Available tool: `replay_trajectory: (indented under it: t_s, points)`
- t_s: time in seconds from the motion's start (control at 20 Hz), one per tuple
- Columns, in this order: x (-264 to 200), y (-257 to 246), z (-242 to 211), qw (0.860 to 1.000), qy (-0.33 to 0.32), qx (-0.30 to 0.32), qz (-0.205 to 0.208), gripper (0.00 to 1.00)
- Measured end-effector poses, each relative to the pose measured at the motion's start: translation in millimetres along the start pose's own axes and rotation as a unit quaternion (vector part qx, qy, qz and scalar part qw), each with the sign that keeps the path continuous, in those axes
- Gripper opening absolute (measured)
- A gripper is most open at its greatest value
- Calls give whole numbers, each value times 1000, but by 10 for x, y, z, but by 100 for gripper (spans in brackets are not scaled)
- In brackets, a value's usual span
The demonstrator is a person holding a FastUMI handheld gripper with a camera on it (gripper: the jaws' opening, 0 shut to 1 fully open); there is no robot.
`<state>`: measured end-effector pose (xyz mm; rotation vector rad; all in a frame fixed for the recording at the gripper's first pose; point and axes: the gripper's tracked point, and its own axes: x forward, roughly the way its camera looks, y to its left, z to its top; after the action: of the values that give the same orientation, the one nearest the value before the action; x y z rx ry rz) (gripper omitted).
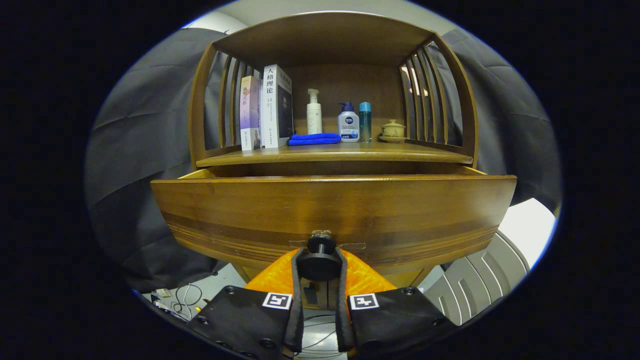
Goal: Pull open the drawer, take out the items inside it, and place them on the countertop above the cabinet.
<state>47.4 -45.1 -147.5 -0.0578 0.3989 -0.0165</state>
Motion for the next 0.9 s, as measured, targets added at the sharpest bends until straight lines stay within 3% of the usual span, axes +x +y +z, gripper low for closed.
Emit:
replay_trajectory:
  t_s: [0.9]
  points:
    - [-697, 52, -360, 998, 8, -50, 27, 28]
